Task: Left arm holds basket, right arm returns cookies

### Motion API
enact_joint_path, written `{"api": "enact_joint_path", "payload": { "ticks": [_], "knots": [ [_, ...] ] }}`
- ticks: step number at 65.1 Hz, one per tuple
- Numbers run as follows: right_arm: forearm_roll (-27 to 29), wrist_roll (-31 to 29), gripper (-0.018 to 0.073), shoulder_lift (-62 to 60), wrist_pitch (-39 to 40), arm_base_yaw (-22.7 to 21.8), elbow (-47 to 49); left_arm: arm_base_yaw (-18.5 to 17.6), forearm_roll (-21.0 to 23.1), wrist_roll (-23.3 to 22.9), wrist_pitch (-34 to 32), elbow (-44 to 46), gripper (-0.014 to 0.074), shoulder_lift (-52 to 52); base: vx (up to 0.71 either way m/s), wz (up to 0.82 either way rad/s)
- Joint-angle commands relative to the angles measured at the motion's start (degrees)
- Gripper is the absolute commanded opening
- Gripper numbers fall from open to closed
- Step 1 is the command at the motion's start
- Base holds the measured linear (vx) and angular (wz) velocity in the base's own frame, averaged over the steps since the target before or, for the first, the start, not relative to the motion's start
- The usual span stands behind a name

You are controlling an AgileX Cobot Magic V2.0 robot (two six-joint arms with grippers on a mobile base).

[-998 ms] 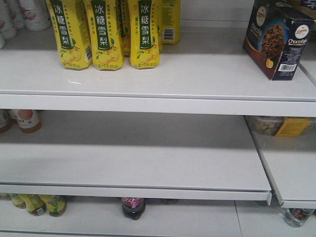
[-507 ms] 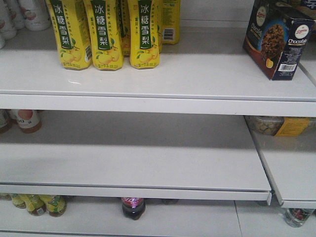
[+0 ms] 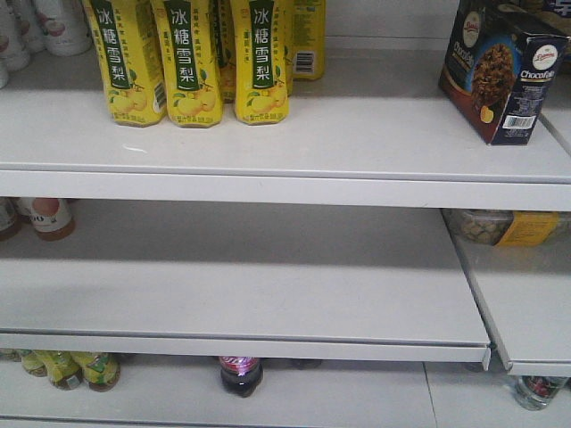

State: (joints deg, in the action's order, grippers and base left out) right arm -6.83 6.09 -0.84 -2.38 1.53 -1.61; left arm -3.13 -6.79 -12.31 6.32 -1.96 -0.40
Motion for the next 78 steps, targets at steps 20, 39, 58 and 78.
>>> {"api": "enact_joint_path", "payload": {
  "ticks": [20,39,58,78],
  "knots": [
    [0.1,0.2,-0.0006,-0.6,4.4,-0.4,-1.0,0.1,-1.1,0.5,-5.6,1.7,0.0001,-1.0,0.00,0.00],
    [0.1,0.2,-0.0006,-0.6,4.4,-0.4,-1.0,0.1,-1.1,0.5,-5.6,1.7,0.0001,-1.0,0.00,0.00],
    [0.1,0.2,-0.0006,-0.6,4.5,-0.4,-1.0,0.1,-1.1,0.5,-5.6,1.7,0.0003,-1.0,0.00,0.00],
    [0.1,0.2,-0.0006,-0.6,4.4,-0.4,-1.0,0.1,-1.1,0.5,-5.6,1.7,0.0003,-1.0,0.00,0.00]
  ]
}}
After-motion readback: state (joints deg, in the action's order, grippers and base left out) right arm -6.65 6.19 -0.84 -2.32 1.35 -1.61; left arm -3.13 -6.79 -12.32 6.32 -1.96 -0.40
